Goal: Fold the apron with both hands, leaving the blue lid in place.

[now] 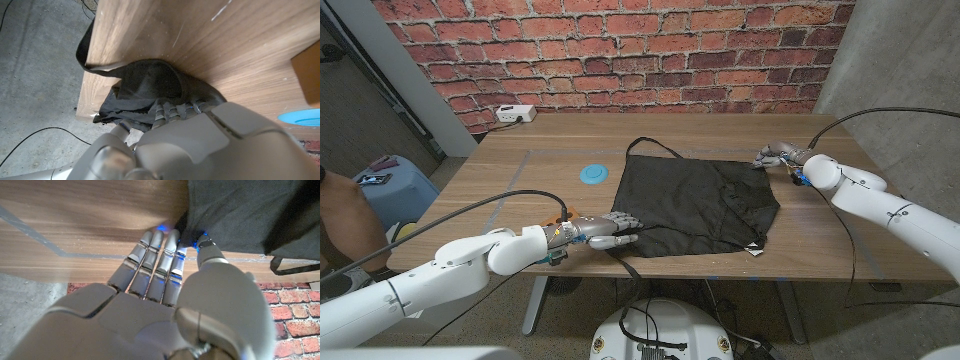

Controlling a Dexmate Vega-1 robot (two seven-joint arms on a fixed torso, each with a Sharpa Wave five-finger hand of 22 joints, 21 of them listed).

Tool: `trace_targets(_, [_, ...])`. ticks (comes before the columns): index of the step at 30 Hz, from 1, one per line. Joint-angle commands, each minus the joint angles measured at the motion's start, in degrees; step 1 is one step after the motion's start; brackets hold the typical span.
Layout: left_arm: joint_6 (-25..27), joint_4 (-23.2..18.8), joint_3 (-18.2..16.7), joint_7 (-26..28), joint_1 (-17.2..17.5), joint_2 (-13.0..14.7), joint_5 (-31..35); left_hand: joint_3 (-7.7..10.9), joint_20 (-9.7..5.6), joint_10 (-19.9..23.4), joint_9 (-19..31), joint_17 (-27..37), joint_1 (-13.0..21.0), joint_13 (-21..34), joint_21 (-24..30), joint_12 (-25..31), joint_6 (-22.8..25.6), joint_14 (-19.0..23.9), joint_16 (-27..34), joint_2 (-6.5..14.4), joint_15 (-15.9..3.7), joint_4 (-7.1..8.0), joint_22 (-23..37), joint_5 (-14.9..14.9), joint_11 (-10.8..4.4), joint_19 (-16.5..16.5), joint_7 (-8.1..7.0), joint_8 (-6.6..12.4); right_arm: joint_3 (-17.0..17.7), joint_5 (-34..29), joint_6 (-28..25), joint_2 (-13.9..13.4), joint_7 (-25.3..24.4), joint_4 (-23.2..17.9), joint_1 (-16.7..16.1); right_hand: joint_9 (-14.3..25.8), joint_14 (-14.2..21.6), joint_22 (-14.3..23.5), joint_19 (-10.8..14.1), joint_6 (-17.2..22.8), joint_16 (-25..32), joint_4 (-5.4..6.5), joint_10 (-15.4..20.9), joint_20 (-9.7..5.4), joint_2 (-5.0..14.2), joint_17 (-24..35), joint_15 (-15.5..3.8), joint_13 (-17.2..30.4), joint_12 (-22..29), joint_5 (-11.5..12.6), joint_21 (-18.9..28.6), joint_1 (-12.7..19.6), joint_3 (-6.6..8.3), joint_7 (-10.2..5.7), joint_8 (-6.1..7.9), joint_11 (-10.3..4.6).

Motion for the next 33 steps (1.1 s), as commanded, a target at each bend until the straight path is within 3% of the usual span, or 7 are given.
trace_targets(1, [-0.1, 0.2, 0.3, -0.4, -0.3, -0.4, -0.2, -0.02, -0.04, 0.2, 0.2, 0.2, 0.1, 0.1, 0.5, 0.0, 0.5, -2.4, 0.1, 0.8, -0.6, 0.11, 0.2, -0.1, 0.18, -5.9, -0.3, 0.08, 0.0, -0.9, -1.7, 0.4, -2.5, -1.1, -0.7, 0.8, 2.0, 0.4, 1.4, 1.8, 1.3, -0.2, 0.9, -0.42, 0.15, 1.7, -9.19, 2.3, 2.2, 0.5, 0.6, 2.6, -0.05, -0.77, 1.24, -1.06])
trace_targets(9, [-0.3, 0.3, 0.3, -0.5, -0.4, -0.4, -0.6, 0.01, -0.05, 0.3, 0.2, 0.1, 0.1, 0.1, 0.5, 0.0, 0.7, -2.3, 0.1, 0.8, -0.65, 0.1, 0.1, -0.1, 0.07, -5.8, -0.31, 0.1, 0.3, -1.5, -3.2, 0.5, -4.5, -2.7, -1.6, 1.8, 7.5, 0.5, 2.3, 6.1, 2.3, -0.44, 4.0, -1.13, 0.54, 3.7, -9.64, 6.8, 6.5, 1.0, 0.8, 9.0, 0.67, -2.3, 4.05, -3.35])
trace_targets(18, [-1.0, 0.9, 0.4, -0.6, -0.8, -0.5, -0.7, 0.06, -0.01, 0.3, 0.2, 0.1, 0.1, 0.1, 0.5, 0.0, 0.9, -2.3, 0.0, 0.9, -0.63, 0.1, 0.1, 0.0, 0.16, -5.7, -0.27, 0.11, 0.7, -2.0, -4.5, 0.2, -5.1, -5.1, -1.9, 1.7, 9.9, 0.7, 3.6, 7.1, 2.1, -0.21, 5.8, -1.82, 0.56, 4.5, -9.77, 6.3, 6.5, 1.1, 1.4, 12.1, 0.95, -2.27, 4.83, -3.52])
trace_targets(24, [-1.4, 1.3, 0.5, -0.8, -1.1, -0.7, -1.0, 0.11, -0.03, 0.3, 0.2, 0.1, 0.2, 0.1, 0.5, -0.1, 1.2, -2.3, 0.0, 0.9, -0.59, 0.1, 0.1, 0.0, 0.18, -5.6, -0.24, 0.18, 0.9, -2.3, -5.1, -0.1, -5.2, -6.5, -2.0, 1.5, 10.7, 0.8, 3.6, 7.7, 1.8, 0.08, 6.8, -2.81, 0.52, 5.0, -9.77, 5.8, 6.4, 1.0, 1.5, 12.9, 0.77, -2.16, 5.16, -3.73])
trace_targets(33, [-1.5, 1.7, 0.7, -1.0, -1.5, -1.2, -1.3, 0.17, -0.01, 0.4, 0.2, 0.1, 0.2, 0.1, 0.5, -0.1, 1.4, -2.3, 0.0, 0.9, -0.58, 0.09, 0.1, 0.0, 0.09, -5.5, -0.22, 0.2, 1.5, -2.4, -7.0, -1.0, -4.7, -9.0, -2.6, 1.4, 11.5, 0.8, 3.6, 8.1, 1.3, 0.34, 7.6, -3.08, 0.47, 5.5, -9.76, 5.3, 6.3, 1.0, 1.6, 13.7, 0.5, -1.99, 5.4, -3.56])
